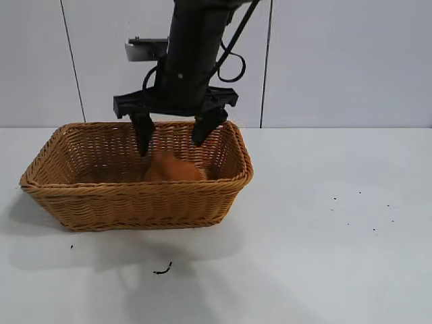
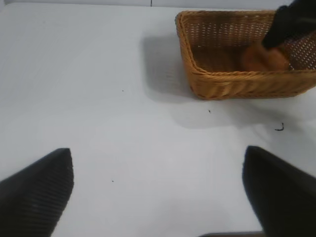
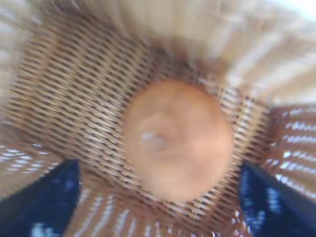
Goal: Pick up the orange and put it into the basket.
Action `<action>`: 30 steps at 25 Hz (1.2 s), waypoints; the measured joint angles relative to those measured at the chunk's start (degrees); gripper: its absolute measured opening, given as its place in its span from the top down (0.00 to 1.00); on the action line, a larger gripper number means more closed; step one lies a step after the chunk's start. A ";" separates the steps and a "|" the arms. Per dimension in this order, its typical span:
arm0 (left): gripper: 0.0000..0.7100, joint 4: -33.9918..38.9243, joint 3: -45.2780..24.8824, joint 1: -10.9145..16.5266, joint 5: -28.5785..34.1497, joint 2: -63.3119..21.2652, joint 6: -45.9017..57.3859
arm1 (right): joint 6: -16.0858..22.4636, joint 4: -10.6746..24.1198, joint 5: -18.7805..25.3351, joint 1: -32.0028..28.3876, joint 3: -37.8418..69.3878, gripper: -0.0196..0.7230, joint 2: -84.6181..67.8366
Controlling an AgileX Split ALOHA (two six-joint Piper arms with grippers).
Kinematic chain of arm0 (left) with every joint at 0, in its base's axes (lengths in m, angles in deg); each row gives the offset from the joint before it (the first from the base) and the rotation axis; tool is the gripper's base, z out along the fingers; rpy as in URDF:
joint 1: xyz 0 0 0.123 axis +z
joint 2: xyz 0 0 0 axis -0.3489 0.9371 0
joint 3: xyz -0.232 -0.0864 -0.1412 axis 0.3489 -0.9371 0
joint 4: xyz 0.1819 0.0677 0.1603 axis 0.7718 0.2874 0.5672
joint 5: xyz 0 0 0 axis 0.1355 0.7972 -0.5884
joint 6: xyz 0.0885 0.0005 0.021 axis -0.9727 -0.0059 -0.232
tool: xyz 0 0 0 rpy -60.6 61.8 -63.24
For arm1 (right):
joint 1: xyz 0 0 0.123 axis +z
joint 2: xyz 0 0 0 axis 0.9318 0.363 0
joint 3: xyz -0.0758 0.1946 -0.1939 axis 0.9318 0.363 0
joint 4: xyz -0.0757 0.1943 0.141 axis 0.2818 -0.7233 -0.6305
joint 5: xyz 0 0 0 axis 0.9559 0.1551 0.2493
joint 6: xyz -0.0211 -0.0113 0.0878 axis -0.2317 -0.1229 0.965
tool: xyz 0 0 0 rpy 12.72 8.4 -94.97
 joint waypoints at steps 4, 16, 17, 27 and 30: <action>0.06 0.00 0.00 0.00 0.00 0.00 0.00 | 0.31 0.31 0.48 -3.53 -0.94 0.11 -0.28; 0.06 0.00 0.00 0.00 0.00 0.00 0.00 | 0.48 1.17 0.87 -24.17 -0.94 0.11 -0.28; 0.06 0.00 0.00 0.00 0.00 0.00 0.00 | 0.53 1.17 0.87 -25.50 -0.94 0.11 -0.28; 0.06 0.00 0.00 0.00 0.00 0.00 0.00 | 1.49 0.44 0.83 -32.74 1.63 0.11 -0.97; 0.06 0.00 0.00 0.00 0.00 0.00 0.00 | 1.16 0.10 0.77 -32.74 8.87 0.11 -3.33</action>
